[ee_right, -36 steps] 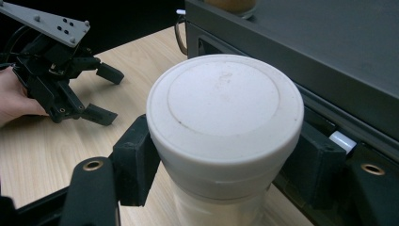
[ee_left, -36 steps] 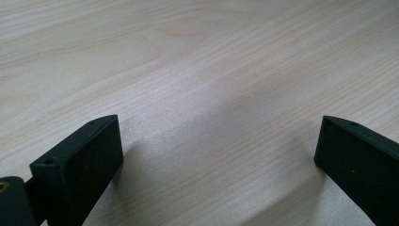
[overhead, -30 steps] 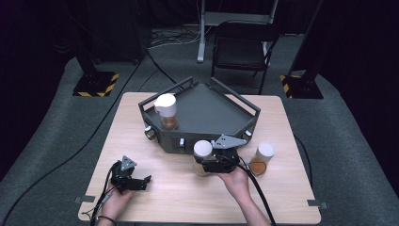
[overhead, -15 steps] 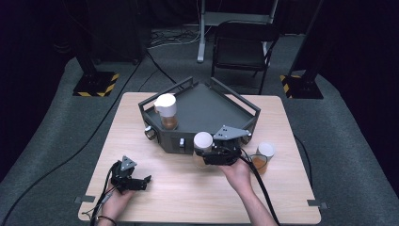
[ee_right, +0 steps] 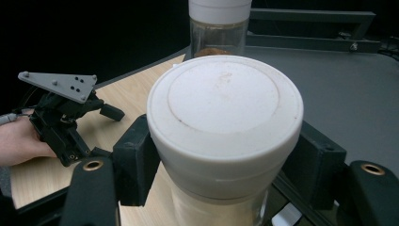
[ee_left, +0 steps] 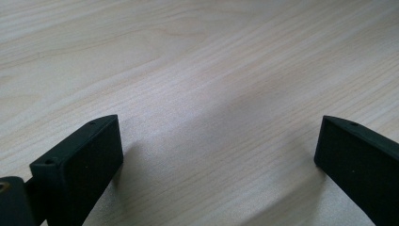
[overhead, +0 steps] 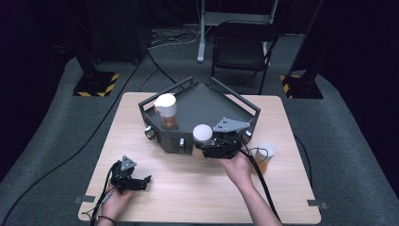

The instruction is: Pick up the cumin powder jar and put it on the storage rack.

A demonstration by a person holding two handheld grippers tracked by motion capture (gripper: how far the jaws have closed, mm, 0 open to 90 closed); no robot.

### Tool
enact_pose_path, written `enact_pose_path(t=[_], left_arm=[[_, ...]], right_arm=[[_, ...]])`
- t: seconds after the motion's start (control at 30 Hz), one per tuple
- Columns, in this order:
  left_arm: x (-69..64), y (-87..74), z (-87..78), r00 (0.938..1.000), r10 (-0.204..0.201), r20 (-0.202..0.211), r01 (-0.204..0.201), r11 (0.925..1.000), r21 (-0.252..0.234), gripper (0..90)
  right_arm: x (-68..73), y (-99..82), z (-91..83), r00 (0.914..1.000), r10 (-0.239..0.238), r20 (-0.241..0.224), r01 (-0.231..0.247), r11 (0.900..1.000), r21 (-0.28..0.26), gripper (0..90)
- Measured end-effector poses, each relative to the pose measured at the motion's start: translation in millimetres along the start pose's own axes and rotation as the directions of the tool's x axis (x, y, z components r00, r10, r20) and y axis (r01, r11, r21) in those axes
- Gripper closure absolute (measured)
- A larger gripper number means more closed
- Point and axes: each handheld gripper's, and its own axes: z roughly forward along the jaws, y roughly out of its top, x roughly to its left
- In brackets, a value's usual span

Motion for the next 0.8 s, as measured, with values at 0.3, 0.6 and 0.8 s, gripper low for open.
enact_pose_path(t=[0.3,0.6,0.8], left_arm=[[0.1,0.1,0.0,1.0,0.001,0.0,-0.001,1.0,0.0,1.0],[0.3,0.1,0.2,1.0,0.001,0.001,-0.001,1.0,0.0,1.0],[0.4,0.2,0.2,1.0,0.001,0.001,-0.001,1.0,0.0,0.9]], right_arm=[[-4.1,9.7,-2.8,0.9998,0.021,0.004,-0.021,0.9996,-0.02,33.1],[-8.5,18.3,-6.0,0.9991,0.039,0.015,-0.039,0.9985,-0.04,33.1],[-12.5,25.0,-8.7,0.9986,0.049,0.018,-0.048,0.9974,-0.054,33.1]])
